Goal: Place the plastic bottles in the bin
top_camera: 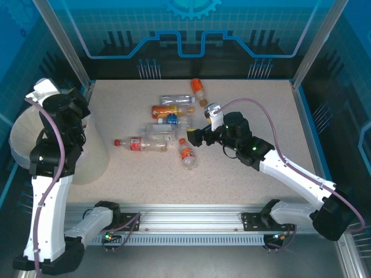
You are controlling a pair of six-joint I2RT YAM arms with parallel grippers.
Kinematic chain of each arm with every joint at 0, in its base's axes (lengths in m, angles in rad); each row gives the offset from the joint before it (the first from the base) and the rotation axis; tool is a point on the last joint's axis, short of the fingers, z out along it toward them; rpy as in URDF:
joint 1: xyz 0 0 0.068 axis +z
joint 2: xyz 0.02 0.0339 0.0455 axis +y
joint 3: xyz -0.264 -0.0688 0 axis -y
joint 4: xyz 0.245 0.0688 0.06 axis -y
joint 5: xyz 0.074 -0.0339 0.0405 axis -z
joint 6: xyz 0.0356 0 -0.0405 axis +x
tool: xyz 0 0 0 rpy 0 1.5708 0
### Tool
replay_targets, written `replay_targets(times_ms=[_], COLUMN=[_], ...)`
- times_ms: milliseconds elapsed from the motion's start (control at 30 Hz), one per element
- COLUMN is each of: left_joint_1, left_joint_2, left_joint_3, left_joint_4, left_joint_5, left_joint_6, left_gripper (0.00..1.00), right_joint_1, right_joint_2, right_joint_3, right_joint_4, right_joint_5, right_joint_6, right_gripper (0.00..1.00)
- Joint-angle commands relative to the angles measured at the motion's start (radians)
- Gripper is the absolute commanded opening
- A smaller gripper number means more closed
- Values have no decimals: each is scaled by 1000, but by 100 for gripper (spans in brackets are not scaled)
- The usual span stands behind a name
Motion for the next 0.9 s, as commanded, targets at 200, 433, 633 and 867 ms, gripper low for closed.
replay_targets(times_ms=[200,433,633,867], left_joint_1=[335,636,676,676], left_joint_2=[81,143,180,173], left_joint_3=[33,-41,-93,-156], left_joint_4=[-124,-151,-172,-199], left_joint_5=[217,537,552,480], left_joint_6=[-70,-181,-195,-165], left_gripper=[49,43,46,52], right_joint_1=[-8,-8,-8,-8], right_joint_2=[27,48,71,100], right_joint_3=[52,67,87,110], right_joint_4=[-18,-21,-33,-57], right_joint_5=[-34,-53,-72,-100], right_joint_6=[-21,-22,-16,-15], right_gripper=[100,100,100,100])
